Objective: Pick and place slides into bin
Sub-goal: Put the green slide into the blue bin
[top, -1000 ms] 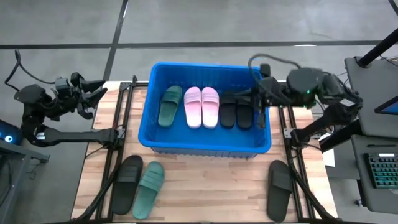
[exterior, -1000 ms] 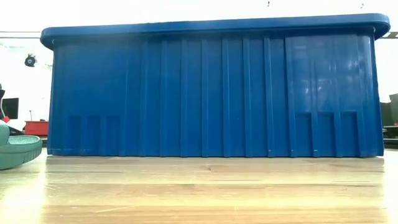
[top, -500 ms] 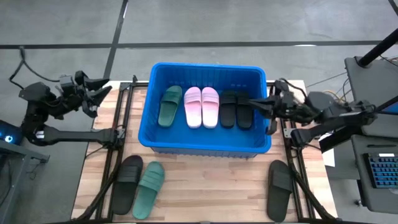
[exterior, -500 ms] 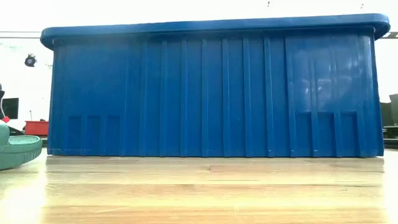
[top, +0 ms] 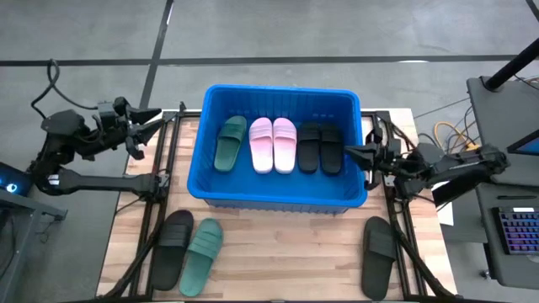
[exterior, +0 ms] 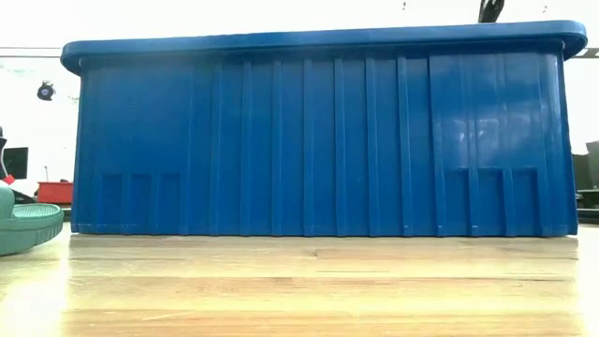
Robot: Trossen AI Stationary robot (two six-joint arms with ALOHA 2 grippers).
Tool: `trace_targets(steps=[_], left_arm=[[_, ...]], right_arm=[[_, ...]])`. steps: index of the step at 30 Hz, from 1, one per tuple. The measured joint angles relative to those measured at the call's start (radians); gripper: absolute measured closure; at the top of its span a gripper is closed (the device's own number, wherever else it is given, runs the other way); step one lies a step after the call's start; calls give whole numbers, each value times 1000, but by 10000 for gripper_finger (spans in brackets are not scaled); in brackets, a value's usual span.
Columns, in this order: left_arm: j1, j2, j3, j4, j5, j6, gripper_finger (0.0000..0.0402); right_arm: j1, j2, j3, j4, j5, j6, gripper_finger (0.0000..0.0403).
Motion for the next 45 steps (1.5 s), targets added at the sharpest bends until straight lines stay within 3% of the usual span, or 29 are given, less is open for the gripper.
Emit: trace_targets(steps=[10,15,26,34,39,45], left_arm=[[0,10,0,-5,0,-11,230],[0,9,0,-5,0,-10,230],[0,30,0,-4,-1,-10,230],[0,84,0,28,9,-87,230],[0,136,0,175,165,-80,230],[-5,240,1,210,415,-89,230]], right_arm=[[0,-207,-110,26,103,-81,394],[0,-333,-131,22,106,-163,394],[0,-540,-278,21,105,-123,394],[0,-540,-351,81,161,-99,394],[0,-540,-358,81,162,-57,394],[0,-540,-358,79,163,-48,394]])
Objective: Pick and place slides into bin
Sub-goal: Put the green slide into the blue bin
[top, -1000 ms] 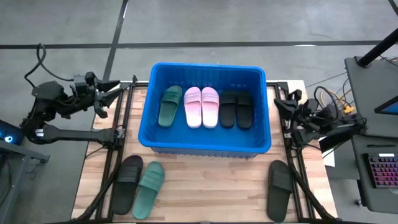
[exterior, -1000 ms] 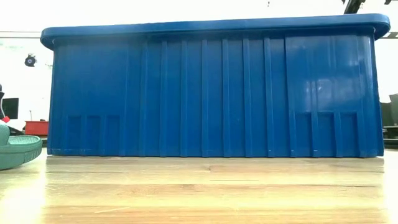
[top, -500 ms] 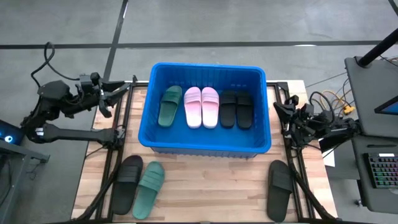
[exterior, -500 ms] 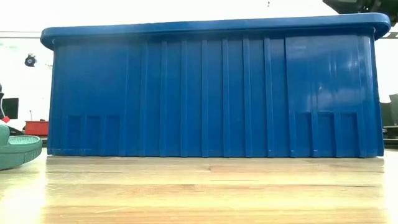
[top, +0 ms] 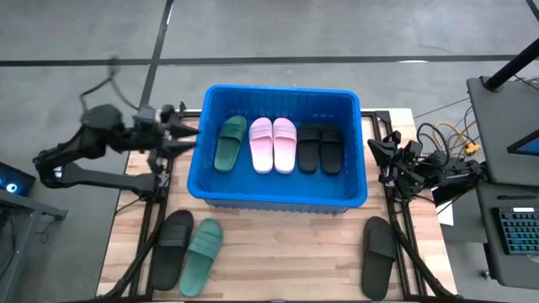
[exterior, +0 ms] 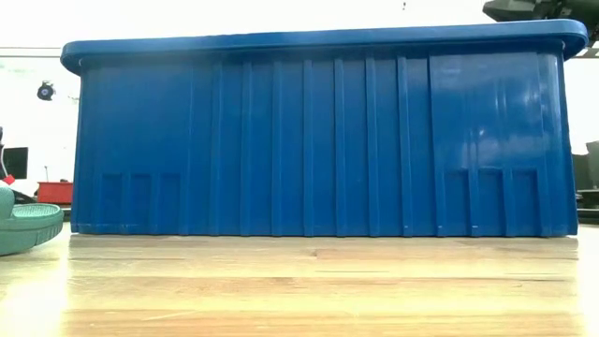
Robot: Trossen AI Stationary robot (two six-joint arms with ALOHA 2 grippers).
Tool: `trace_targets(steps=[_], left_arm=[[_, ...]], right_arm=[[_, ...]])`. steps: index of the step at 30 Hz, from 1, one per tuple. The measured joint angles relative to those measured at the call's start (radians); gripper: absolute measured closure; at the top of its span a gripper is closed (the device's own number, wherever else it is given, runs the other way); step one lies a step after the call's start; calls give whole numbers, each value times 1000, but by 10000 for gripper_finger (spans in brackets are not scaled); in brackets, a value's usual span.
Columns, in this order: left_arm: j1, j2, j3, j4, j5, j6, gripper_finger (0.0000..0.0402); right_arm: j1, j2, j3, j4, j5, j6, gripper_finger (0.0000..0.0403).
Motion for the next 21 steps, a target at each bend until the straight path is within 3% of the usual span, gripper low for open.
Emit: trace_targets(steps=[10,16,21], left_arm=[[-44,311,83,137,369,-163,230],[-74,442,110,242,459,-210,228],[-95,538,105,538,461,-176,194]], right_arm=[[0,1,0,-4,-4,15,394],[0,0,-3,-17,-7,41,394],[0,1,-8,-48,-7,51,394]])
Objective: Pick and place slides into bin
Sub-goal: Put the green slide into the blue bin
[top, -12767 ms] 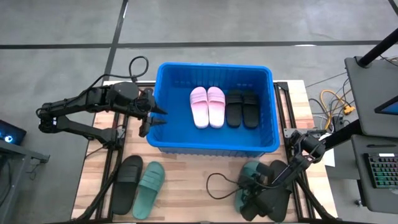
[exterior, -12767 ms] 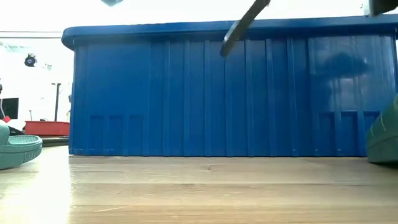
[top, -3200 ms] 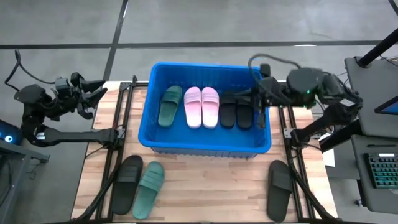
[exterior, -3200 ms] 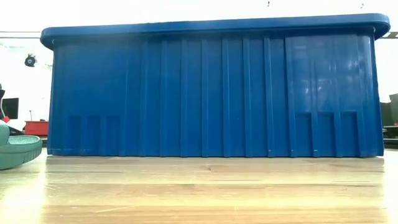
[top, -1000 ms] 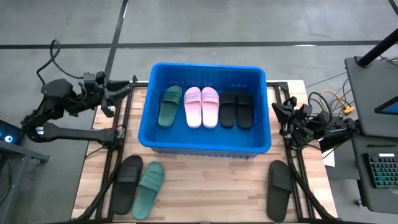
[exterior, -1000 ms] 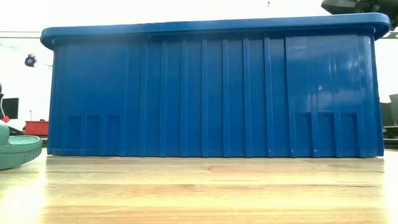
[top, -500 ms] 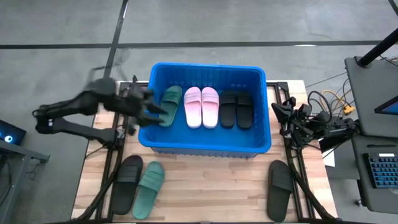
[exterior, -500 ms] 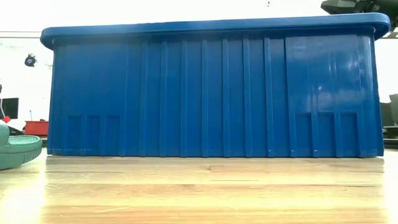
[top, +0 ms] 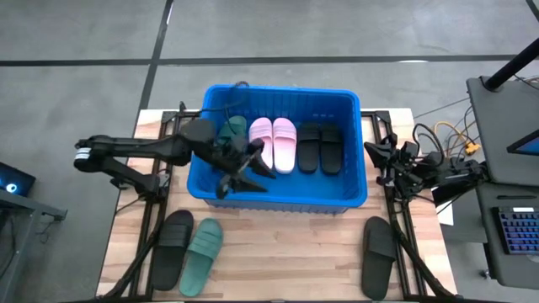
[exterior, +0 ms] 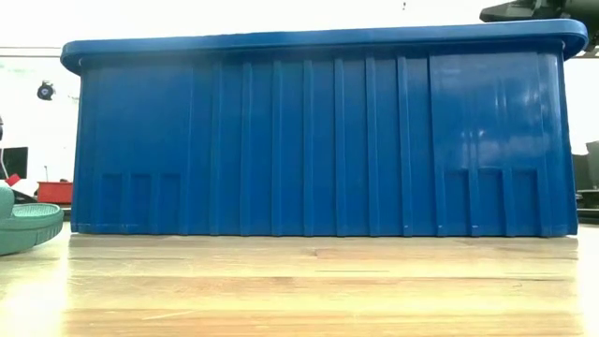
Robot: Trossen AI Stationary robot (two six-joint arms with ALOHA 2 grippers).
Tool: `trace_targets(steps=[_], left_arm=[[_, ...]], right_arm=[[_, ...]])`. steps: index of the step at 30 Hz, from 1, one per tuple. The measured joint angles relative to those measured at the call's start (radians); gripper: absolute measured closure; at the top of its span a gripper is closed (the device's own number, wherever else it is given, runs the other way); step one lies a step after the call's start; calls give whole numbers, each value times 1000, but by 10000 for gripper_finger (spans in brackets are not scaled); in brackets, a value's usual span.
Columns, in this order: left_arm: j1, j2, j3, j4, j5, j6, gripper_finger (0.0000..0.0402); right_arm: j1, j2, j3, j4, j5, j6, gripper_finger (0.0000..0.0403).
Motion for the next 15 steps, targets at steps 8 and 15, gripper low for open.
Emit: trace_targets(steps=[8,15], left_arm=[[0,141,5,638,-3,-191,164],[3,230,14,820,-21,-290,164]], right_arm=[[0,13,-5,-22,-1,28,394],[0,12,-5,-22,-10,51,394]])
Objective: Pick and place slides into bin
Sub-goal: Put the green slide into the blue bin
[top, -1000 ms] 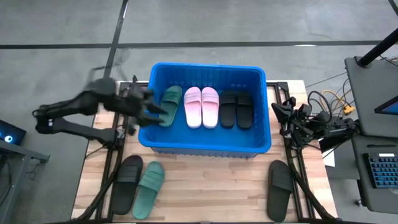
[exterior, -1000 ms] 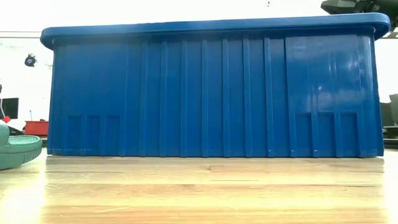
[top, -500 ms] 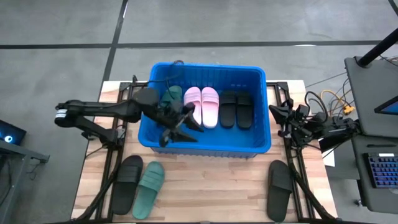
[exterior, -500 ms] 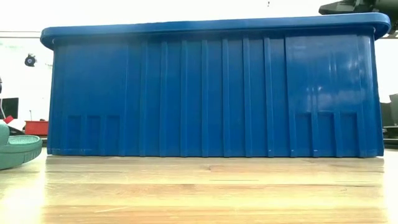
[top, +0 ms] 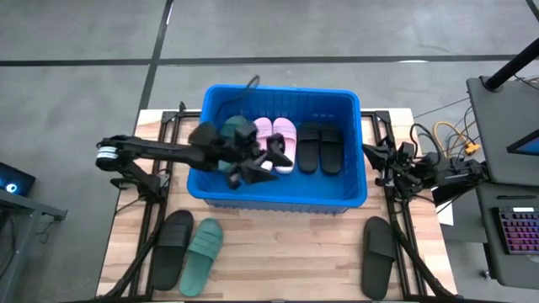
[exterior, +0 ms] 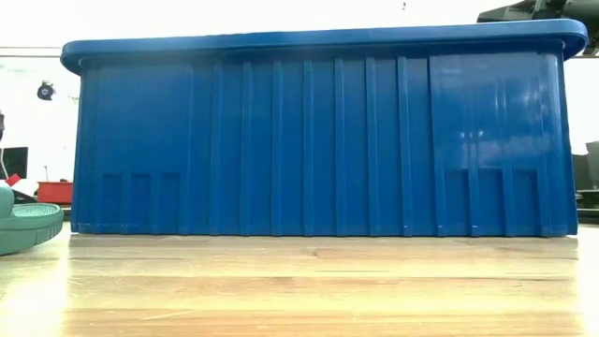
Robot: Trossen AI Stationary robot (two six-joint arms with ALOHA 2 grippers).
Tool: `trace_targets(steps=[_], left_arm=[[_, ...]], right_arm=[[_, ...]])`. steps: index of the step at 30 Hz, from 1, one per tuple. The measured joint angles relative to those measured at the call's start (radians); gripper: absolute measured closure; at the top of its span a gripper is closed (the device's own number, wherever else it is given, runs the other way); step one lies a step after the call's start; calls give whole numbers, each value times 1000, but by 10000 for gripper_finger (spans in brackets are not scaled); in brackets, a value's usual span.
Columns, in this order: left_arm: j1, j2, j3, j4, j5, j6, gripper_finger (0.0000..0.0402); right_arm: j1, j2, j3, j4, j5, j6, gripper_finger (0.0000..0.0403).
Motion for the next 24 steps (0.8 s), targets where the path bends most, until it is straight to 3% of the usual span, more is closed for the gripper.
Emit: trace_targets(steps=[6,13,20,24], left_arm=[[-49,-112,12,-561,-56,201,164],[-137,-248,95,-1201,-250,338,164],[-268,-303,151,-1670,-439,249,164],[-326,-309,138,-1822,-453,110,164]], right_arm=[[0,1,0,-29,0,0,394],[0,2,0,-57,2,11,394],[0,8,0,-70,8,10,394],[0,9,-1,-74,11,10,394]])
